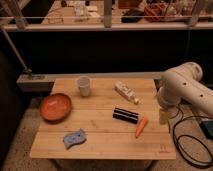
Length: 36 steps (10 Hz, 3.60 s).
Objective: Place the eraser on the white sponge
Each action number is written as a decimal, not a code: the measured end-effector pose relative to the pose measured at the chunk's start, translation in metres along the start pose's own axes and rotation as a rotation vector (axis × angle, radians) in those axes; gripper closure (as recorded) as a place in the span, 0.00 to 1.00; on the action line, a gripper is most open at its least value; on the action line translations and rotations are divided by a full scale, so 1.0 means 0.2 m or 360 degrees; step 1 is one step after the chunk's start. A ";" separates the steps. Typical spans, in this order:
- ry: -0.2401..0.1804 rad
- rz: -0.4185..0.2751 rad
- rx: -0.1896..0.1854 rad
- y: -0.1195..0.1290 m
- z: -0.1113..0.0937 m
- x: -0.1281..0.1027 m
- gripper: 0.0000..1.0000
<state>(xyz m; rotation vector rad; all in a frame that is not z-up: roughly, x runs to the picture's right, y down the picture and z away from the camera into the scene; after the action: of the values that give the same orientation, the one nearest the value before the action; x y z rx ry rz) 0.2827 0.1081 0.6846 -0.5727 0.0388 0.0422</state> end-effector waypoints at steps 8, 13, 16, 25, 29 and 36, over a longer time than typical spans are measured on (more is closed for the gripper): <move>0.0000 0.0000 0.0000 0.00 0.00 0.00 0.20; 0.0000 0.0000 0.0000 0.00 0.00 0.00 0.20; -0.0047 -0.0066 0.0013 -0.05 0.06 -0.07 0.20; -0.0148 -0.0196 0.0048 -0.13 0.21 -0.20 0.20; -0.0184 -0.0247 0.0068 -0.16 0.28 -0.26 0.20; -0.0221 -0.0379 0.0104 -0.19 0.41 -0.36 0.20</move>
<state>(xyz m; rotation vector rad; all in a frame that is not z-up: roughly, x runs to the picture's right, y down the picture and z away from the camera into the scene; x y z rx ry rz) 0.2139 0.1187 0.7786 -0.5050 -0.1627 -0.1506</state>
